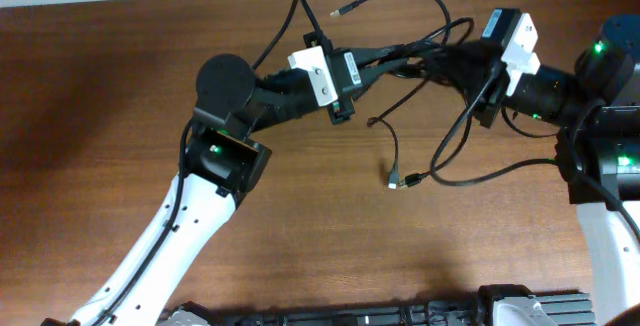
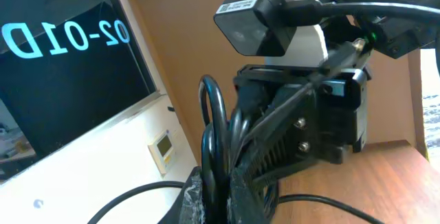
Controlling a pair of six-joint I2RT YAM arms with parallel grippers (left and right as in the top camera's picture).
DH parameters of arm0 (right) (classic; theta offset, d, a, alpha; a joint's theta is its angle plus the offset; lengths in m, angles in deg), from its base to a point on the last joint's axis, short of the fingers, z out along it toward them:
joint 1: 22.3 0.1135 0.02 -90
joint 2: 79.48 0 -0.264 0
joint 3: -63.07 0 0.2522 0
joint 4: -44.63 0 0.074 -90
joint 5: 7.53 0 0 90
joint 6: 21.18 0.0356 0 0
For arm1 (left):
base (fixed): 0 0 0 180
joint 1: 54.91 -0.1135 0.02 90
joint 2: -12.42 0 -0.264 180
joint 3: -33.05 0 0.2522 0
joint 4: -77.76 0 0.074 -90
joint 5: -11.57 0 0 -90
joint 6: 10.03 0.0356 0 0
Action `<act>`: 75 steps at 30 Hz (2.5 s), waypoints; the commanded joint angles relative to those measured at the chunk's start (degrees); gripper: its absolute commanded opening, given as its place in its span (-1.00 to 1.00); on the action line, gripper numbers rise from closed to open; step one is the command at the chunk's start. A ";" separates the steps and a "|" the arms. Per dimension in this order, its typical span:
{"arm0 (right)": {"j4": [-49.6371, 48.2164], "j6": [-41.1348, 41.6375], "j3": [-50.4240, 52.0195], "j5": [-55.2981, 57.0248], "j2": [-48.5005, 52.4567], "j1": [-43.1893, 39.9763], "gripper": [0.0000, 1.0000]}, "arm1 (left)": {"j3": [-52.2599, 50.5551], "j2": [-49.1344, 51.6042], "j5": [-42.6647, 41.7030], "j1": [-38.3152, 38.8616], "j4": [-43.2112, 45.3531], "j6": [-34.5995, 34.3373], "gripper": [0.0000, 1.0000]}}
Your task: Untangle cables
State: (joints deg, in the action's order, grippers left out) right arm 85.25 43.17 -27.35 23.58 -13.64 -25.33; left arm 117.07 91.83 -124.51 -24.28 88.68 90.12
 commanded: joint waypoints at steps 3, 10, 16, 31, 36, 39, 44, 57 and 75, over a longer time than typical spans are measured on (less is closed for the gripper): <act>-0.24 0.00 -0.44 0.76 -0.11 -0.39 -0.92 | 0.39 -0.24 1.57 -0.39 0.57 -0.66 -0.20; -1.40 0.81 -0.46 3.65 -0.13 -0.50 -0.92 | 0.39 -0.72 -2.14 -11.26 -0.15 -7.56 0.98; -4.90 0.85 -0.46 -3.82 -0.13 -0.48 -0.92 | 0.39 -0.57 -10.54 -11.28 -2.45 -7.32 1.00; -7.43 1.01 -0.46 -13.73 -0.11 -0.39 -0.92 | 0.39 -0.46 -8.61 -6.62 -2.86 -7.10 0.25; -7.63 1.01 -0.46 -6.12 -0.11 -0.44 -0.92 | 0.39 -0.46 -8.55 -5.77 -2.91 -6.64 0.26; -8.31 1.01 -0.46 -4.46 -0.13 -0.46 -0.92 | 0.39 -0.46 -8.59 -7.23 -2.95 -6.69 0.23; -10.54 1.03 -0.46 -4.44 -0.13 -0.50 -0.92 | 0.39 -0.46 -8.81 -8.09 -5.81 -6.67 0.16; -11.28 1.03 -0.46 -12.70 -0.11 -0.42 -0.92 | 0.39 -0.46 -7.93 -7.08 -5.22 -6.71 -0.06; -11.23 1.03 -0.44 -17.66 -0.11 -0.37 -0.92 | 0.39 -0.46 -5.35 -4.07 -1.55 -6.69 -1.00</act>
State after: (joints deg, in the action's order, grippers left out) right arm 74.03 43.37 -27.35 10.07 -13.60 -25.65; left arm 117.09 91.83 -130.94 -28.93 85.43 83.37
